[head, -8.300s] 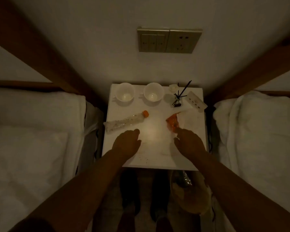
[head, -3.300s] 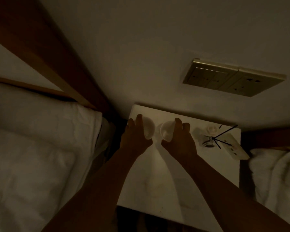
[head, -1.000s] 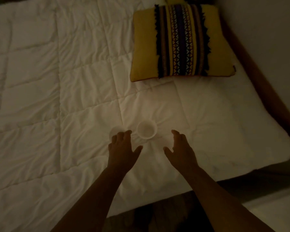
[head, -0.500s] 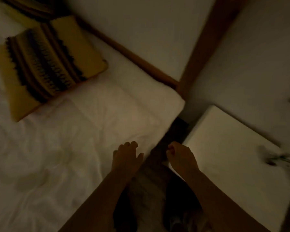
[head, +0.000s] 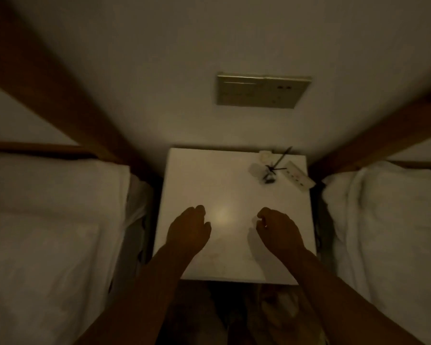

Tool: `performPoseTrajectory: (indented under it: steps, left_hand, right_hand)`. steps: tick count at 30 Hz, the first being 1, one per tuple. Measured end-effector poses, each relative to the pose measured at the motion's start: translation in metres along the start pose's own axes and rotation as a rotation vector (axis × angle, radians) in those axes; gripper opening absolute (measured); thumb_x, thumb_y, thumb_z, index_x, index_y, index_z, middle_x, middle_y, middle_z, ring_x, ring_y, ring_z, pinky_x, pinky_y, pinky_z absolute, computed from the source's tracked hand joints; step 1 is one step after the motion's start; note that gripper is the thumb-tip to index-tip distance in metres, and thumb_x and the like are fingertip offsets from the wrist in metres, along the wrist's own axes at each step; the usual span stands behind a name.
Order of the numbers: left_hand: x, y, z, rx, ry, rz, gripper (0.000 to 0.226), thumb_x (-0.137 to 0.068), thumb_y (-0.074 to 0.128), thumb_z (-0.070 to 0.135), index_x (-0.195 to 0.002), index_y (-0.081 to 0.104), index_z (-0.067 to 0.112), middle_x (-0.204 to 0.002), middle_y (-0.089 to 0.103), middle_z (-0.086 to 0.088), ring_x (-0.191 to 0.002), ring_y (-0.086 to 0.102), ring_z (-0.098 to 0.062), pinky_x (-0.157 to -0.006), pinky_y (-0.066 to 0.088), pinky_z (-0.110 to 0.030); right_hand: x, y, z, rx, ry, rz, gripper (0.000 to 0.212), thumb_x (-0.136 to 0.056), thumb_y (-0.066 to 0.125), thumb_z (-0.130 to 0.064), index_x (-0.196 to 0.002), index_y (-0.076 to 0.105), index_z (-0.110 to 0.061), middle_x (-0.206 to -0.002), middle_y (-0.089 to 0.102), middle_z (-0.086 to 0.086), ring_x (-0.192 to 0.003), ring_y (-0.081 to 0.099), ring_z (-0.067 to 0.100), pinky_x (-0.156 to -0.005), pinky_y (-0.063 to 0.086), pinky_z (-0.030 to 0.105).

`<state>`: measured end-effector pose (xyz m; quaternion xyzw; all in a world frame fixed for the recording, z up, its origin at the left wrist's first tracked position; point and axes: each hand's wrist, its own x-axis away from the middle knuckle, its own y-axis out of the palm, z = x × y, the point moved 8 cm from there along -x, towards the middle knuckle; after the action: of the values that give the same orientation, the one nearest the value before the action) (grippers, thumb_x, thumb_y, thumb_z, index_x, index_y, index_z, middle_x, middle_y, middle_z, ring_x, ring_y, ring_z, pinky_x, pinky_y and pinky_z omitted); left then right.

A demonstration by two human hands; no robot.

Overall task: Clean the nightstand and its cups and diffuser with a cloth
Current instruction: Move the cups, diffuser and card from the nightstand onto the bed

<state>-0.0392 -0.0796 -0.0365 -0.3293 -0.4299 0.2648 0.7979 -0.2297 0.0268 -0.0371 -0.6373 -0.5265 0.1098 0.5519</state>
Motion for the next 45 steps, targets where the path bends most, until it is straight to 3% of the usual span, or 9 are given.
performPoseTrajectory:
  steps: [8, 14, 20, 27, 31, 34, 37, 41, 45]
  left_hand:
    - [-0.074, 0.013, 0.090, -0.202, 0.124, -0.039, 0.033, -0.095, 0.048, 0.029, -0.124, 0.049, 0.012, -0.117, 0.055, -0.009, -0.108, 0.056, -0.027, -0.091, 0.049, -0.038]
    - [-0.115, 0.006, 0.139, -0.470, 0.177, 0.070, 0.037, -0.092, 0.055, 0.031, -0.122, 0.049, 0.011, -0.118, 0.051, -0.011, -0.107, 0.053, -0.028, -0.085, 0.049, -0.039]
    - [-0.143, 0.033, 0.142, -0.172, 0.108, 0.019, 0.072, -0.085, 0.066, 0.041, -0.142, 0.032, 0.011, -0.136, 0.038, -0.013, -0.124, 0.042, -0.033, -0.099, 0.044, -0.044]
    - [-0.160, 0.061, 0.141, 0.111, 0.073, 0.169, 0.060, -0.080, 0.072, 0.036, -0.133, 0.047, 0.021, -0.135, 0.049, -0.006, -0.123, 0.047, -0.031, -0.100, 0.045, -0.050]
    - [-0.161, 0.060, 0.143, 0.184, 0.099, 0.272, 0.042, -0.084, 0.067, 0.038, -0.123, 0.056, 0.028, -0.121, 0.062, 0.002, -0.113, 0.056, -0.025, -0.093, 0.048, -0.048]
    - [-0.158, 0.057, 0.142, 0.095, 0.114, 0.303, 0.044, -0.085, 0.066, 0.042, -0.125, 0.056, 0.026, -0.121, 0.062, 0.001, -0.116, 0.052, -0.026, -0.093, 0.042, -0.044]
    - [-0.154, 0.063, 0.124, 0.107, 0.128, 0.256, 0.045, -0.083, 0.066, 0.046, -0.119, 0.057, 0.021, -0.117, 0.062, -0.002, -0.110, 0.057, -0.025, -0.092, 0.049, -0.042]
    - [-0.126, 0.062, 0.071, 0.272, 0.048, 0.202, 0.051, -0.081, 0.069, 0.045, -0.124, 0.055, 0.020, -0.120, 0.063, -0.002, -0.110, 0.061, -0.020, -0.095, 0.052, -0.037]
    - [-0.072, 0.034, -0.011, 0.488, -0.097, 0.276, 0.036, -0.081, 0.073, 0.039, -0.112, 0.064, 0.023, -0.118, 0.067, 0.005, -0.109, 0.061, -0.011, -0.098, 0.047, -0.024]
  right_hand:
    - [-0.028, -0.059, 0.083, 0.014, 0.143, 0.213, 0.018, -0.092, 0.051, -0.023, -0.098, 0.062, -0.009, -0.101, 0.068, 0.013, -0.096, 0.064, 0.031, -0.078, 0.051, 0.035]
    - [-0.058, -0.100, 0.103, 0.037, 0.160, 0.330, 0.021, -0.091, 0.056, -0.025, -0.106, 0.058, -0.011, -0.107, 0.062, 0.012, -0.099, 0.062, 0.028, -0.074, 0.056, 0.036]
    - [-0.100, -0.097, 0.107, 0.022, 0.090, 0.300, 0.048, -0.083, 0.068, -0.026, -0.124, 0.050, -0.009, -0.120, 0.053, 0.014, -0.110, 0.054, 0.032, -0.084, 0.054, 0.042]
    - [-0.113, -0.059, 0.113, 0.073, 0.092, 0.153, 0.022, -0.092, 0.053, -0.023, -0.110, 0.048, -0.013, -0.109, 0.059, 0.012, -0.101, 0.062, 0.031, -0.081, 0.055, 0.046]
    - [-0.110, -0.047, 0.113, 0.116, 0.100, 0.110, 0.027, -0.095, 0.048, -0.027, -0.118, 0.047, -0.013, -0.113, 0.058, 0.011, -0.100, 0.060, 0.028, -0.085, 0.052, 0.044]
    - [-0.109, -0.042, 0.108, 0.125, 0.085, 0.103, 0.029, -0.096, 0.046, -0.023, -0.123, 0.047, -0.013, -0.117, 0.058, 0.011, -0.105, 0.058, 0.029, -0.091, 0.049, 0.043]
    - [-0.104, -0.034, 0.096, 0.127, 0.077, 0.077, 0.040, -0.097, 0.044, -0.024, -0.136, 0.042, -0.013, -0.127, 0.054, 0.011, -0.115, 0.053, 0.029, -0.097, 0.043, 0.038]
    - [-0.096, -0.022, 0.067, 0.124, 0.058, 0.061, 0.036, -0.096, 0.044, -0.024, -0.131, 0.048, -0.015, -0.121, 0.058, 0.010, -0.110, 0.056, 0.027, -0.091, 0.047, 0.036]
    - [-0.089, -0.006, 0.002, 0.127, -0.076, -0.027, 0.020, -0.094, 0.048, -0.019, -0.110, 0.058, -0.013, -0.104, 0.063, 0.009, -0.092, 0.061, 0.025, -0.068, 0.042, 0.028]
